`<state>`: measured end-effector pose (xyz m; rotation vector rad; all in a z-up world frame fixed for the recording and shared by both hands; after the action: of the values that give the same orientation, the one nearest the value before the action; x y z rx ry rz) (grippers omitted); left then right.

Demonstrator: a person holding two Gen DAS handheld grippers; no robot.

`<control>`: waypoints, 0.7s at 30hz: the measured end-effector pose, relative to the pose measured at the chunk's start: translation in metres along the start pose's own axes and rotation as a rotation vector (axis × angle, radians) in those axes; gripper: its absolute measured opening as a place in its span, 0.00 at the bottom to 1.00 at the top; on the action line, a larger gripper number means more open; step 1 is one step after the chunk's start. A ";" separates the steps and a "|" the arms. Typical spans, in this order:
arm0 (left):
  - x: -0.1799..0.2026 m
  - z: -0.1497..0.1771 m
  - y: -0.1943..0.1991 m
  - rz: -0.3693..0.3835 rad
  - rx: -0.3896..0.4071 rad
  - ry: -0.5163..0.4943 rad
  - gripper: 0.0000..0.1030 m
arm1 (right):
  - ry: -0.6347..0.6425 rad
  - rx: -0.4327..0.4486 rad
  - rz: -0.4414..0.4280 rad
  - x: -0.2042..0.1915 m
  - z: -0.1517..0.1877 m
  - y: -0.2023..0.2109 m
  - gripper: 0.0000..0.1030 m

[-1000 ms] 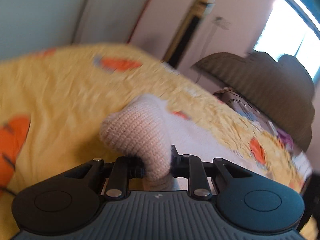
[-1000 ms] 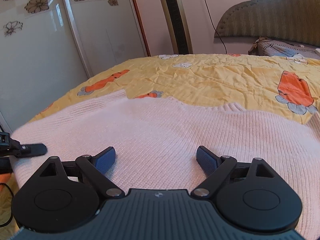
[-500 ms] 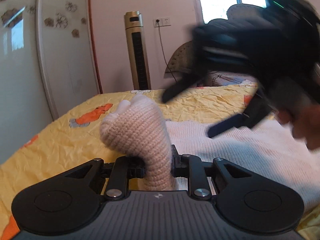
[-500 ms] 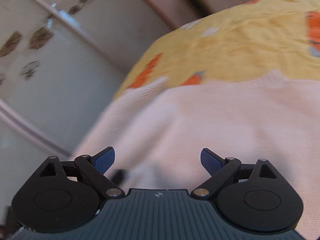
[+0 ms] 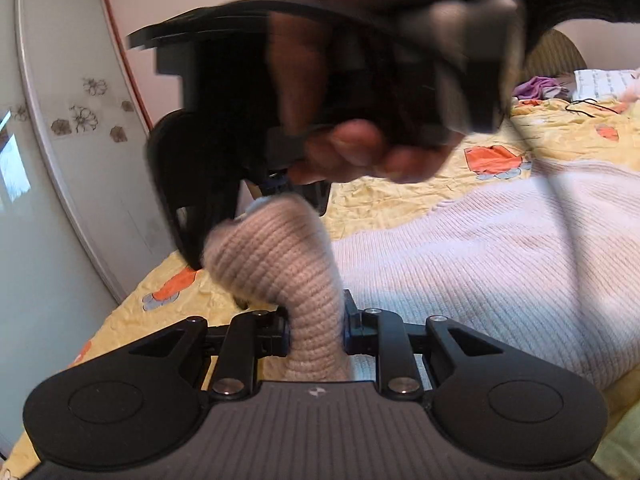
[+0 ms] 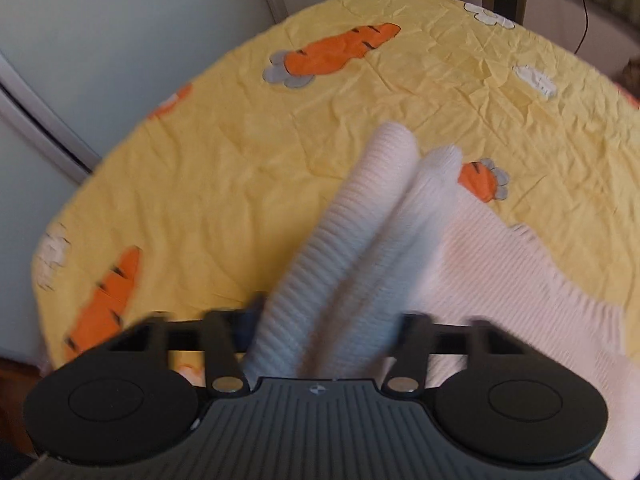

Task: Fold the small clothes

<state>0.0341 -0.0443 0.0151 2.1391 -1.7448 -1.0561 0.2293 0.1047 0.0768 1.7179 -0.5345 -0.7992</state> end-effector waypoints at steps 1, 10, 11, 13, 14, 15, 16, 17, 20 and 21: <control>0.001 0.000 0.002 0.005 0.006 -0.008 0.20 | 0.014 0.022 -0.001 0.003 0.003 0.000 0.32; 0.053 -0.021 0.059 0.164 0.173 -0.162 0.21 | -0.069 0.250 -0.135 0.083 0.090 0.065 0.29; 0.063 -0.022 0.063 0.192 0.185 -0.180 0.21 | -0.101 0.277 -0.154 0.098 0.109 0.073 0.29; 0.089 -0.022 0.068 0.256 0.197 -0.225 0.21 | -0.175 0.321 -0.193 0.130 0.146 0.081 0.29; 0.102 -0.021 0.070 0.290 0.190 -0.245 0.21 | -0.220 0.337 -0.205 0.146 0.167 0.082 0.29; 0.115 -0.020 0.071 0.316 0.182 -0.265 0.21 | -0.261 0.348 -0.209 0.159 0.186 0.081 0.29; 0.128 -0.018 0.070 0.332 0.172 -0.287 0.21 | -0.302 0.354 -0.212 0.172 0.204 0.079 0.29; 0.139 -0.015 0.069 0.342 0.162 -0.305 0.21 | -0.344 0.354 -0.212 0.184 0.221 0.074 0.29; 0.162 -0.005 0.063 0.308 0.166 -0.376 0.22 | -0.435 0.360 -0.221 0.211 0.257 0.054 0.28; 0.165 -0.002 0.062 0.285 0.178 -0.399 0.22 | -0.453 0.373 -0.238 0.216 0.263 0.049 0.28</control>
<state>-0.0042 -0.2133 -0.0158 1.7774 -2.3174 -1.3573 0.1807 -0.2323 0.0295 1.9705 -0.8360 -1.3426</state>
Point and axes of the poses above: each gripper's, at about its wrist camera, not at the fingertips, and y roughly against the way its jaws point, x to its right, z to its underside, the point moved 4 cm from there along -y, roughly the way its jaws point, and after that the axes turned 15 degrees about -x, right-handed, at the moved point
